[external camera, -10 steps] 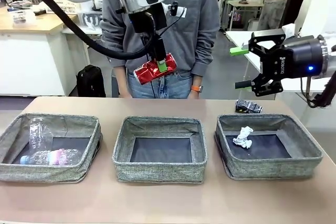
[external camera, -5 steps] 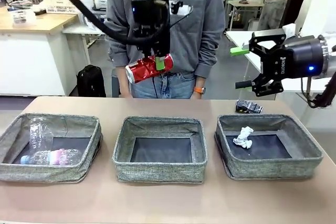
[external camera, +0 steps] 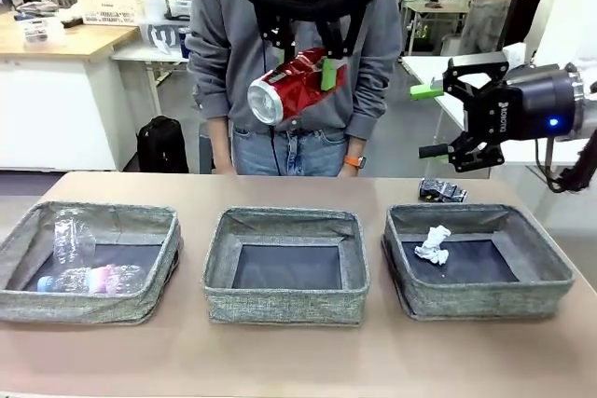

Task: Sort the waste into the appropriate baskets.
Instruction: Pick up the waste item pointed out by the person, then place the picked waste into the Fabric basket indicated by the person, then pick up the waste item pointed out by the person.

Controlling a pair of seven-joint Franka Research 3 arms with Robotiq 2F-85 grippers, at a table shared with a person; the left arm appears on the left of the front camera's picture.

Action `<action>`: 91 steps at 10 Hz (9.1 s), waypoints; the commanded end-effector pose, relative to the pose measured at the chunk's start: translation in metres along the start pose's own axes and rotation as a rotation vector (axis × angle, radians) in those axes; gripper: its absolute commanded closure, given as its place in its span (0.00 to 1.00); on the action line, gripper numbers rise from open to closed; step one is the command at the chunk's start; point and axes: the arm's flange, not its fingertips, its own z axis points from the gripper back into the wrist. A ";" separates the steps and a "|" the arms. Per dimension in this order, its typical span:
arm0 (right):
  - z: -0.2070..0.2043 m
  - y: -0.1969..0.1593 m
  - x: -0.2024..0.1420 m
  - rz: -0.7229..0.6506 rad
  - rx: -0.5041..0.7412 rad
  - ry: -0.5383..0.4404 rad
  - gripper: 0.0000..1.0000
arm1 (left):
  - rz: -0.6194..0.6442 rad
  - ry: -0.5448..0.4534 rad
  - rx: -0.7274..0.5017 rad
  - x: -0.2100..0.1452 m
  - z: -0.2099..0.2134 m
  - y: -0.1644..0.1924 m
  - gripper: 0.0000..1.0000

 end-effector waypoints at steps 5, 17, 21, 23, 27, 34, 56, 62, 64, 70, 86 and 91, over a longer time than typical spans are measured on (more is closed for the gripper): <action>0.000 0.002 0.000 -0.015 0.007 0.001 0.00 | 0.188 0.069 0.103 -0.015 0.080 0.037 0.44; 0.000 0.002 0.000 -0.015 0.007 0.001 0.00 | 0.212 -0.090 -0.205 0.000 0.098 0.073 0.44; 0.000 0.002 0.000 -0.015 0.007 0.001 0.00 | 0.212 -0.090 -0.205 0.000 0.098 0.073 0.44; 0.000 0.002 0.000 -0.015 0.007 0.001 0.00 | 0.212 -0.090 -0.205 0.000 0.098 0.073 0.44; 0.000 0.002 0.000 -0.015 0.007 0.001 0.00 | 0.212 -0.090 -0.205 0.000 0.098 0.073 0.44; 0.000 0.002 0.000 -0.015 0.007 0.001 0.00 | 0.212 -0.090 -0.205 0.000 0.098 0.073 0.44; 0.000 0.002 0.000 -0.015 0.007 0.001 0.00 | 0.522 -0.006 -0.202 0.013 -0.279 0.087 0.44; 0.000 0.002 0.000 -0.015 0.007 0.001 0.00 | 0.547 -0.066 -0.196 0.016 -0.264 0.083 0.00; 0.000 0.002 0.000 -0.015 0.007 0.001 0.00 | 0.543 -0.069 -0.202 0.019 -0.265 0.081 0.00; 0.000 0.002 0.000 -0.015 0.007 0.001 0.00 | 0.224 0.000 -0.541 -0.019 -0.132 0.116 0.00; 0.000 0.002 0.000 -0.015 0.007 0.001 0.00 | 0.385 -0.561 -1.306 -0.236 -0.161 0.268 0.00; 0.000 0.002 0.000 -0.015 0.007 0.001 0.00 | 0.385 -0.561 -1.306 -0.236 -0.161 0.268 0.00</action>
